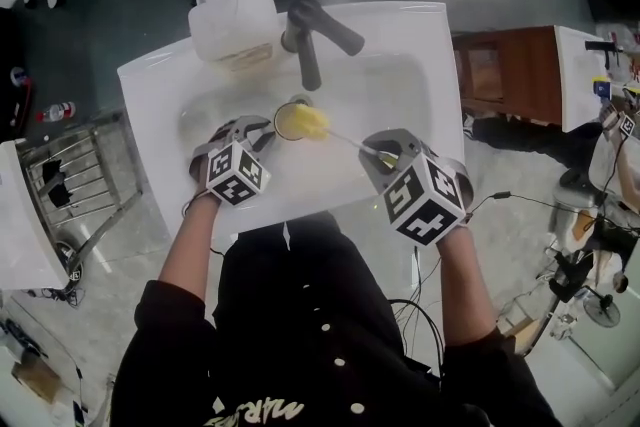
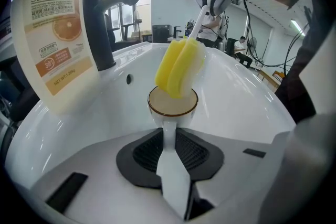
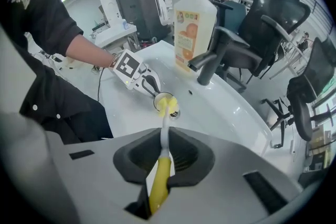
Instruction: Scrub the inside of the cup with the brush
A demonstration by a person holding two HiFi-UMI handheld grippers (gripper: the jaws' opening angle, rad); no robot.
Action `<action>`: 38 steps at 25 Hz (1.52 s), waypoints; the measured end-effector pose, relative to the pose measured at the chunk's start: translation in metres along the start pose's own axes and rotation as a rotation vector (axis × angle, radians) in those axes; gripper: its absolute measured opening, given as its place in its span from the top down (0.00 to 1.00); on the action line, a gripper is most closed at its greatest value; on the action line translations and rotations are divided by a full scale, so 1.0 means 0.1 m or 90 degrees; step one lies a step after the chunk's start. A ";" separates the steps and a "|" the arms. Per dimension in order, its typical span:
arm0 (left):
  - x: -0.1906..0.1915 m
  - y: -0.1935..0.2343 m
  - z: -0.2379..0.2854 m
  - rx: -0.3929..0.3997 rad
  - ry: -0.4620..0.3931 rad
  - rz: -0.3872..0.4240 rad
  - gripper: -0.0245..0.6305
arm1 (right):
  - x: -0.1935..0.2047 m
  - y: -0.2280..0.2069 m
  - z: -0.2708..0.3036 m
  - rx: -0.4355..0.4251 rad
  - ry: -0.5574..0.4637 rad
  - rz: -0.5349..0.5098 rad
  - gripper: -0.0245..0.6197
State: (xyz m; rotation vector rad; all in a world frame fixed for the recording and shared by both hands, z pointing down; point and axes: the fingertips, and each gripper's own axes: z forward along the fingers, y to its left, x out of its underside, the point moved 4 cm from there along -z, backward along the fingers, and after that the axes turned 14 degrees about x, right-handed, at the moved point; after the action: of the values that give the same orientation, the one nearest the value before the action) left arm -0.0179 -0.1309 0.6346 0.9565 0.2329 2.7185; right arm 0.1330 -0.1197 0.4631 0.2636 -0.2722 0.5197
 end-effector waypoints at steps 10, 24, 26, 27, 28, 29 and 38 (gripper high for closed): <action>0.05 -0.05 0.01 -0.003 -0.001 -0.019 0.73 | 0.11 0.03 -0.26 0.051 -0.095 0.034 0.89; -0.35 -0.25 -1.12 -0.122 -0.141 -0.023 0.74 | 0.18 0.04 -1.12 0.121 -0.399 0.128 0.89; -0.47 -0.29 -1.39 -0.152 -0.187 -0.027 0.78 | 0.12 0.04 -1.24 0.123 -0.456 0.142 0.89; -0.54 -0.30 -1.52 -0.168 -0.211 -0.026 0.80 | 0.08 0.03 -1.28 0.128 -0.481 0.148 0.89; -0.61 -0.33 -1.66 -0.181 -0.237 -0.023 0.82 | 0.04 0.01 -1.33 0.134 -0.505 0.155 0.89; -0.68 -0.36 -1.79 -0.193 -0.262 -0.021 0.83 | -0.01 0.00 -1.39 0.142 -0.529 0.165 0.89; -1.19 -0.73 -2.93 -0.316 -0.484 -0.016 0.91 | -0.31 -0.30 -2.00 0.237 -0.718 0.277 0.89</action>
State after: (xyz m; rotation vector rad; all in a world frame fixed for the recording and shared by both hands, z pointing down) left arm -0.1005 -0.1143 0.3213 1.6678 -0.5321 2.0213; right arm 0.1599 -0.0959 0.2614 0.8669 -1.3557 0.8138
